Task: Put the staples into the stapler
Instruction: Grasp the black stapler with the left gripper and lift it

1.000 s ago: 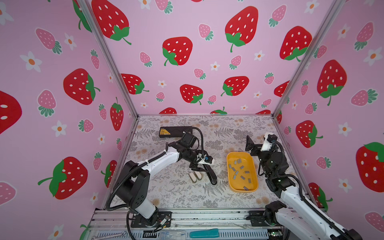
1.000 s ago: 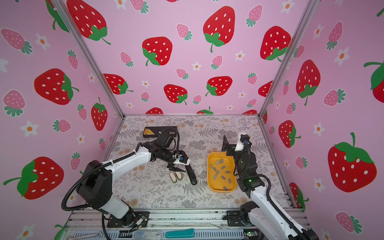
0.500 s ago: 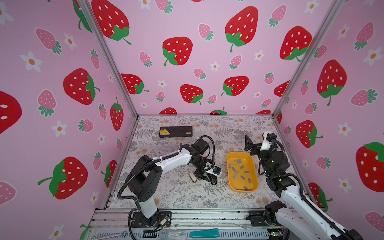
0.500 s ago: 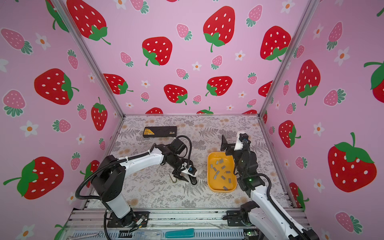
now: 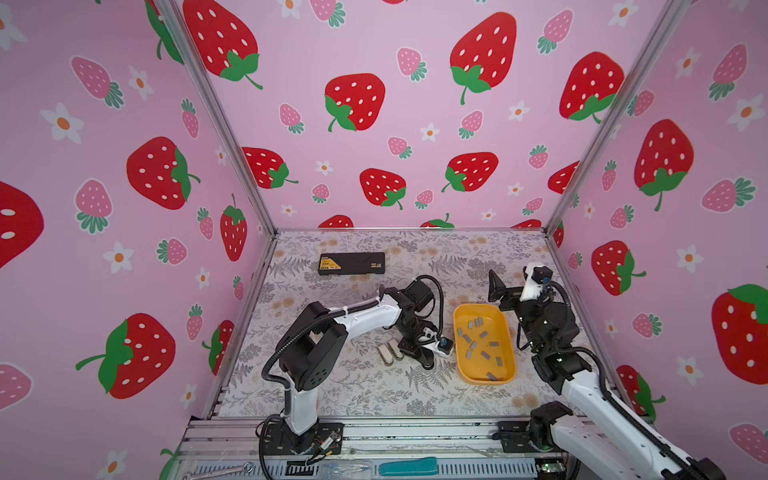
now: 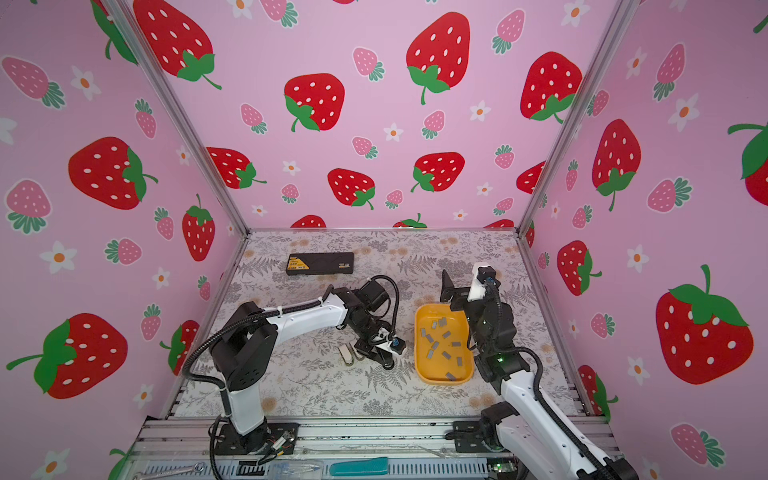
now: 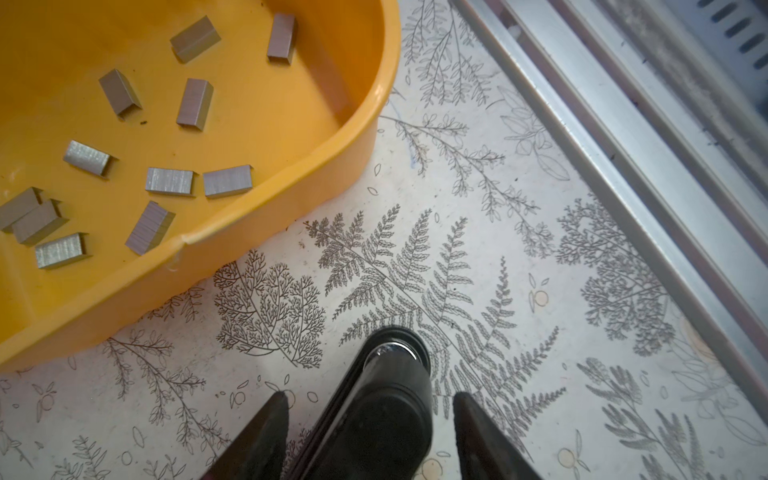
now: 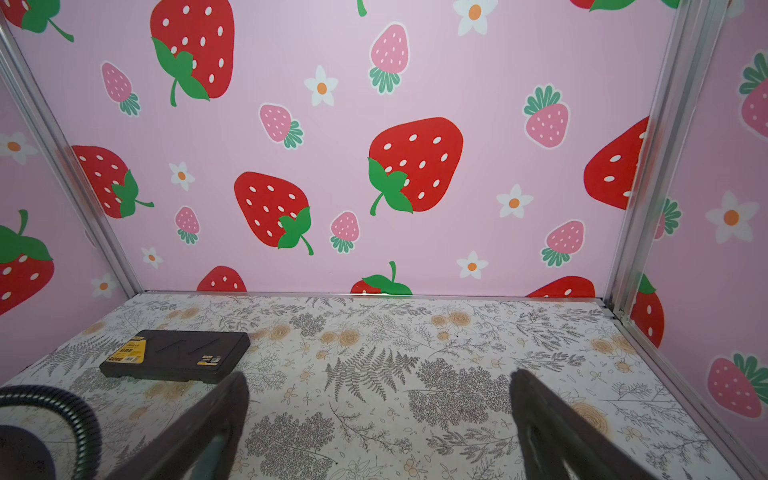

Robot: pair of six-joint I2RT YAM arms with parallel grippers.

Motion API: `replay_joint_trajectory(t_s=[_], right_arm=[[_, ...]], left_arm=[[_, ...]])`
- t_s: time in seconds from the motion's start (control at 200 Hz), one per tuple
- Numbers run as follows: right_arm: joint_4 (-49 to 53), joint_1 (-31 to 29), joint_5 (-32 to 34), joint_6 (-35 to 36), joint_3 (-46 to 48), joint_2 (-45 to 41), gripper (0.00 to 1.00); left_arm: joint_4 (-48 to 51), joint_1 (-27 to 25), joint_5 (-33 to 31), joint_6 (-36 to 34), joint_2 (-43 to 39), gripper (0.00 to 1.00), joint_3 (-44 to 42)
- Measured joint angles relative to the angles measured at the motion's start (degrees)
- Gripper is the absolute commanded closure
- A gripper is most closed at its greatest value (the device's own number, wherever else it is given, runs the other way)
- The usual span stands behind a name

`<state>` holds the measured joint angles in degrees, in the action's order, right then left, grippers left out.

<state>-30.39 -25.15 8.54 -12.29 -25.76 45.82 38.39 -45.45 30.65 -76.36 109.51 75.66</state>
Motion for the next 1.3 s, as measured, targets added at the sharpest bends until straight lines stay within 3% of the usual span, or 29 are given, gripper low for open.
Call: replay_joint_trajectory(t_s=[0.54,0.72,0.885,1.065,1.301], right_arm=[[0.3,0.0,-1.0,-0.1,0.5,-2.7,0.01],[0.6,0.0,-1.2,-0.1,0.5,-3.9,0.01],[0.9,0.0,-1.1,-0.7,0.5,-4.6,0.01],[1.9,0.0,-0.1,-1.4,0.5,-5.9,0.01],[3.2,0.0,2.9,-1.6,0.5,-7.5,0.01]], left_arm=[[1.6,-0.5,-1.8,-0.6,2.6,0.55,2.2],[1.5,-0.5,-2.0,-2.3,2.7,0.73,2.2],[-1.5,-0.1,-1.6,-3.4,1.6,1.00,0.6],[-8.3,2.5,0.4,-1.7,-2.1,1.00,-2.3],[-19.1,6.7,0.4,9.4,-10.3,1.00,-2.7]])
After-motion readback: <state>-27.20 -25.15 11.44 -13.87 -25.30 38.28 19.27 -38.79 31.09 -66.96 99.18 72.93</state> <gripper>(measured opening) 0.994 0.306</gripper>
